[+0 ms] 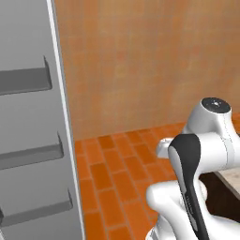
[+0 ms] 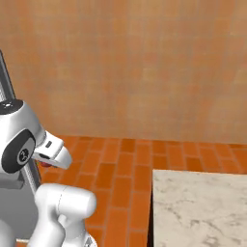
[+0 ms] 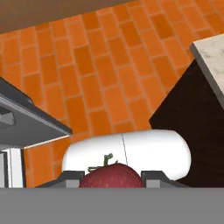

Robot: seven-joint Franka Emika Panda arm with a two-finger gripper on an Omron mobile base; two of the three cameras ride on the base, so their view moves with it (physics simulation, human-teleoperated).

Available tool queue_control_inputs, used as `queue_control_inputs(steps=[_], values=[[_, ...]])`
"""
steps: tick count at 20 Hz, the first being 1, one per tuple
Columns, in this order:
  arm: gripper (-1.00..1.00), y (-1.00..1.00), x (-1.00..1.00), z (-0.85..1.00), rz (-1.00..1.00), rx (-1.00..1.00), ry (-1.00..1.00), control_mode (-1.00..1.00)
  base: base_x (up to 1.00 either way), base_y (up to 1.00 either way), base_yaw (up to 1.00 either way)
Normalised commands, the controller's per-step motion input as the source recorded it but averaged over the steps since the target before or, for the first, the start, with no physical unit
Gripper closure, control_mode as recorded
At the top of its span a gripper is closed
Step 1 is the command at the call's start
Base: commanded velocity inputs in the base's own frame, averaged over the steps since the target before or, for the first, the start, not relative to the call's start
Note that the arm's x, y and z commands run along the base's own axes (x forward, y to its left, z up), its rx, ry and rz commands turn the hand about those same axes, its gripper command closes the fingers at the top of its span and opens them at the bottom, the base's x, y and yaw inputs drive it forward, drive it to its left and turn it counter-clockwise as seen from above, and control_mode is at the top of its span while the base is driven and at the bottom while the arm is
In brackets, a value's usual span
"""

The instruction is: Take the strawberry from the fridge and place it on top of the pancake, located on the dining counter.

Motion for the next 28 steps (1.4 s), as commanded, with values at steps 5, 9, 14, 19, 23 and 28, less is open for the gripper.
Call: queue_control_inputs(steps=[5, 9, 14, 19, 23, 28], values=[[1.00, 0.00, 0.00, 0.00, 0.00, 0.00, 0.00, 1.00, 0.70, -0.16, 0.02], [1.00, 0.00, 0.00, 0.00, 0.00, 0.00, 0.00, 1.00, 0.96, -0.01, 0.07], [1.00, 0.00, 0.00, 0.00, 0.00, 0.00, 0.00, 1.00, 0.99, -0.01, 0.01], [1.00, 0.00, 0.00, 0.00, 0.00, 0.00, 0.00, 1.00, 1.00, -0.02, 0.00], [1.00, 0.00, 0.00, 0.00, 0.00, 0.00, 0.00, 1.00, 1.00, -0.06, 0.00], [1.00, 0.00, 0.00, 0.00, 0.00, 0.00, 0.00, 1.00, 1.00, -0.09, -0.01]])
